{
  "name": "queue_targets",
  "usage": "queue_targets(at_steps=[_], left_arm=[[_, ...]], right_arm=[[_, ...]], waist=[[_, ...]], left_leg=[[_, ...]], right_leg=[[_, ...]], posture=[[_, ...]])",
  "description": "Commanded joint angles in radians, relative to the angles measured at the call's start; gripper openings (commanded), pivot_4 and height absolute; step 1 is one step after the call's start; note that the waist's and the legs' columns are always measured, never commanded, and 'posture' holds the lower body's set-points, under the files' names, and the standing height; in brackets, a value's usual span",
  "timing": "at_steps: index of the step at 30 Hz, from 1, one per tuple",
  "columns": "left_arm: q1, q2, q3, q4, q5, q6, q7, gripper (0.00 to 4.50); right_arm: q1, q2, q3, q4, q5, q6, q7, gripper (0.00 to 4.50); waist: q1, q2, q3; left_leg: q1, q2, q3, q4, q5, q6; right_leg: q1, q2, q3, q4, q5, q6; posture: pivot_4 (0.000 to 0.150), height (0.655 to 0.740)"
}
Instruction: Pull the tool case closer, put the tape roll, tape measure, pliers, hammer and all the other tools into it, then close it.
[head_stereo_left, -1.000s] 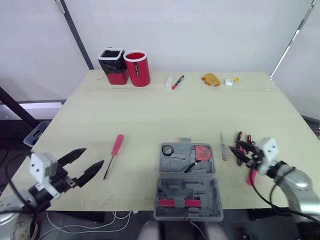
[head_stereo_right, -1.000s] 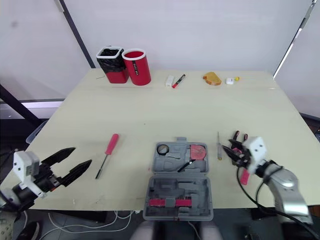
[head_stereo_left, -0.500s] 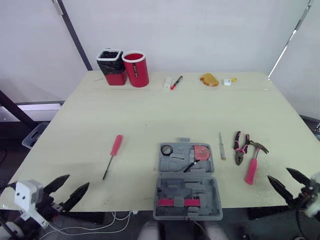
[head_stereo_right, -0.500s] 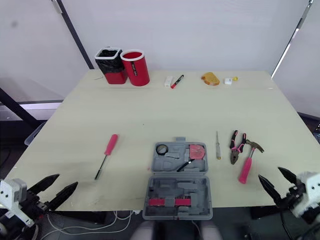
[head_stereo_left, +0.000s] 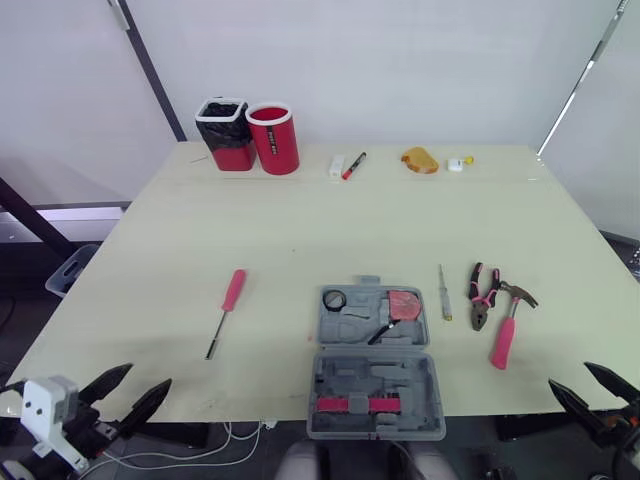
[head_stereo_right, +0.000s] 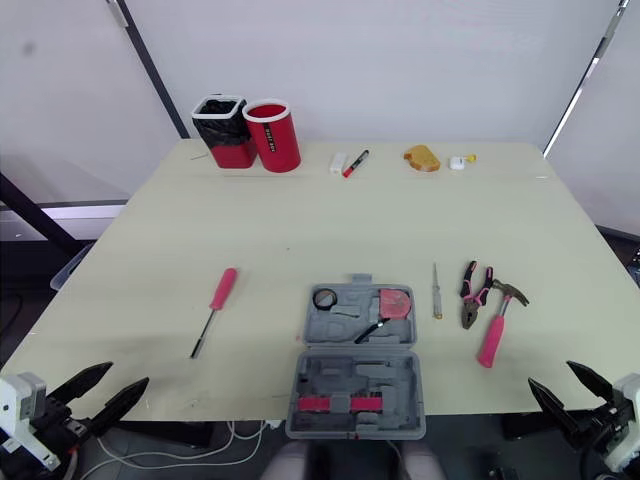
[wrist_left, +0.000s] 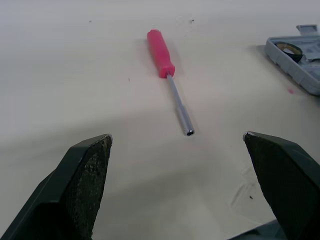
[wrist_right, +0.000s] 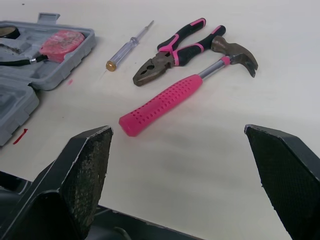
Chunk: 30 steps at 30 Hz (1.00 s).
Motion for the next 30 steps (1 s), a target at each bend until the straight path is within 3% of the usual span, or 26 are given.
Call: queue_targets(at_steps=[1,17,30], left_arm=[[-0.017,0.029,-0.023,-0.077,0.003,-0.008,-0.027,4.50],[-0.349,0.169,-0.332,-0.347,-0.014,0.159,-0.094,4.50],[-0.700,0.204,-0.509,-0.410,-0.096,0.330,-0.166,4.50]], right_arm=[[-0.052,-0.020,0.024,-0.097,-0.016,0.044,-0.073,4.44],[-0.342,0.071,0.284,-0.299,-0.146,0.464,-0.541,4.44],[-0.560,0.239,0.365,-0.123,-0.289,0.583,-0.805,4.44]], waist=[[-0.001,0.000,0.000],[0.001,0.000,0.000],[-0.002,0.001,0.001]], left_leg=[[0.000,0.000,0.001,0.000,0.000,0.000],[-0.001,-0.004,0.000,0.000,0.000,0.001],[-0.002,-0.005,-0.002,0.000,0.000,0.000]], right_leg=[[0.000,-0.001,0.000,0.000,0.000,0.000],[0.000,0.005,-0.001,0.002,0.003,-0.004],[0.000,0.011,0.000,0.002,0.005,-0.001]], posture=[[0.150,0.7400],[0.150,0.7400],[0.150,0.7400]])
